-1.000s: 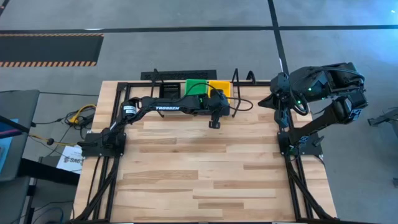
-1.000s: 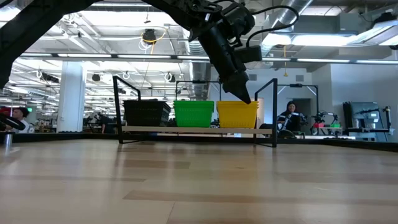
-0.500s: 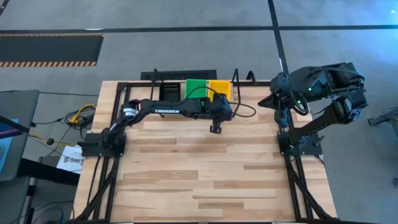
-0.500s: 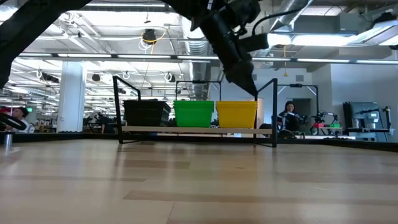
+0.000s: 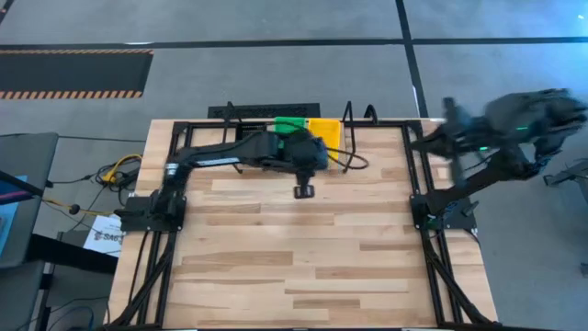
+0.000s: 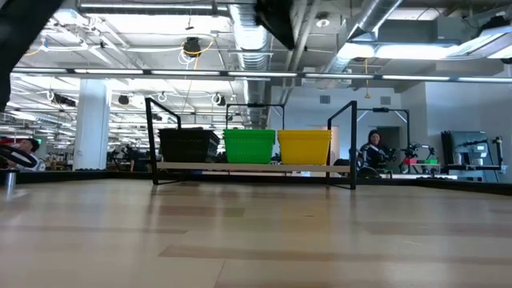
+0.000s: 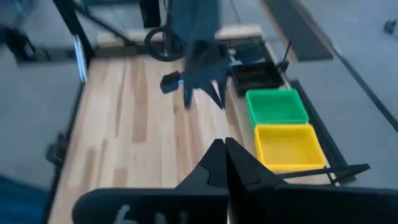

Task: Stack baskets on shelf by color
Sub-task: Return to Home Position

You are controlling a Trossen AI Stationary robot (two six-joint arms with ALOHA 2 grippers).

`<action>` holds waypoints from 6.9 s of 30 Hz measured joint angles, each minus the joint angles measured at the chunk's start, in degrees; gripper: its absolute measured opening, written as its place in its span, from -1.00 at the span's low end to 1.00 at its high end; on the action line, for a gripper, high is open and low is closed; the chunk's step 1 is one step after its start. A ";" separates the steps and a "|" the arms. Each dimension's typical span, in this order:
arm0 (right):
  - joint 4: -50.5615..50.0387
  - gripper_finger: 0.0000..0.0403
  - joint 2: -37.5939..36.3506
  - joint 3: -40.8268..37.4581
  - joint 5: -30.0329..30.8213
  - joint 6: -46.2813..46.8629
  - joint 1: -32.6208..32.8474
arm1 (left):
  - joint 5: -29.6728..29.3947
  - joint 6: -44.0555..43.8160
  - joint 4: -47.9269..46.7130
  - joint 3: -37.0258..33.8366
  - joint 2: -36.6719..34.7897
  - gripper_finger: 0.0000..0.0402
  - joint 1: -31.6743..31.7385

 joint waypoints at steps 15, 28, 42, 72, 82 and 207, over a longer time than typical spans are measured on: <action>15.34 -1.00 -22.67 -23.23 4.97 1.07 12.54 | -27.04 -51.37 18.77 -57.80 -49.78 -1.00 -27.93; 74.63 -1.00 -46.68 -80.64 -0.83 0.15 14.46 | -39.21 -65.73 40.96 -98.25 -81.01 -1.00 -48.21; 103.11 -1.00 -46.14 -108.14 7.81 10.21 14.36 | -37.94 -54.59 40.57 -112.40 -111.54 -1.00 -49.18; 98.18 -0.84 -46.28 -112.76 2.05 21.36 0.65 | -41.17 -56.89 38.14 -118.05 -118.47 -1.00 -47.18; 104.80 -0.84 -42.40 -112.76 -33.49 17.24 -31.56 | -37.37 -47.68 42.18 -118.05 -118.47 -1.00 -35.56; 103.54 -0.83 -68.10 -122.55 -25.46 -5.32 -6.33 | -12.61 -11.07 80.48 -130.55 -118.67 -1.00 -13.05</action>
